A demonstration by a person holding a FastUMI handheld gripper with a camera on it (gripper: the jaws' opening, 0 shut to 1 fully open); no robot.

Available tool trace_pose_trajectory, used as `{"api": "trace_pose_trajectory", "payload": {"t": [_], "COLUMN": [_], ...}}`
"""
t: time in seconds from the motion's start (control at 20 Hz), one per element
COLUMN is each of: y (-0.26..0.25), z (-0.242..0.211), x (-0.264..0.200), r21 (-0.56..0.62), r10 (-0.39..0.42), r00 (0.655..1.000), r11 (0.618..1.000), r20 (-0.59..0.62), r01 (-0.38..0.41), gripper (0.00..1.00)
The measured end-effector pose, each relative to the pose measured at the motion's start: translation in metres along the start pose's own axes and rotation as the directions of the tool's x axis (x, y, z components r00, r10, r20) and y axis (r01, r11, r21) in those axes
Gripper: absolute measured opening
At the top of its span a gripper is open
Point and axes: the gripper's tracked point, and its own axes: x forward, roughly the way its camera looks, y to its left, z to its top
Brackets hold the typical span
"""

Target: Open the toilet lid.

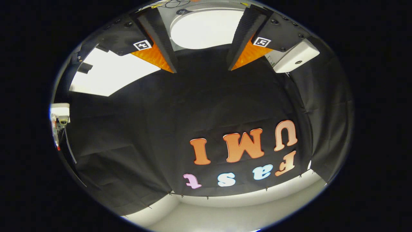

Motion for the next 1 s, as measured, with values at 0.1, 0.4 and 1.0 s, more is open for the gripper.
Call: {"api": "trace_pose_trajectory", "payload": {"t": [0.1, 0.4, 1.0], "y": [-0.011, -0.045, -0.093], "z": [-0.025, -0.112, -0.306], "x": [0.002, 0.010, -0.006], "r21": [0.031, 0.141, 0.309], "r10": [-0.012, -0.060, -0.073], "r00": [0.999, 0.985, 0.839], "r11": [0.999, 0.986, 0.910], "r20": [-0.032, -0.163, -0.540], "r01": [0.013, 0.083, 0.278], "gripper": [0.98, 0.99, 0.99]}}
